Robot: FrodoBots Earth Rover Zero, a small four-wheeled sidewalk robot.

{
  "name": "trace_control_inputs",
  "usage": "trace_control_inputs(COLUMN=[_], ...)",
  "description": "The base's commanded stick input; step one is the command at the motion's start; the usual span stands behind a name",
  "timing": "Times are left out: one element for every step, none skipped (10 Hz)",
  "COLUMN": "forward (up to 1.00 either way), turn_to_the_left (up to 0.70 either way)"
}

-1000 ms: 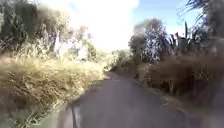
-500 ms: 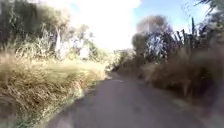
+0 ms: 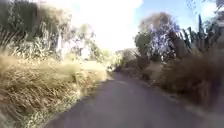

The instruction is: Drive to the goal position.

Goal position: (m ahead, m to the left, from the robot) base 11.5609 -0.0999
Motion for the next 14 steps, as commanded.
trace_control_inputs(forward=[0.7, 0.7, 0.7, 0.7, 0.7, 0.7, 0.7, 0.7, 0.7, 0.7, 0.7, 0.7, 0.7, 0.7], turn_to_the_left=[0.0, 0.0, 0.0, 0.0, 0.0, 0.0, 0.0, 0.0, 0.0, 0.0, 0.0, 0.0, 0.0, 0.0])
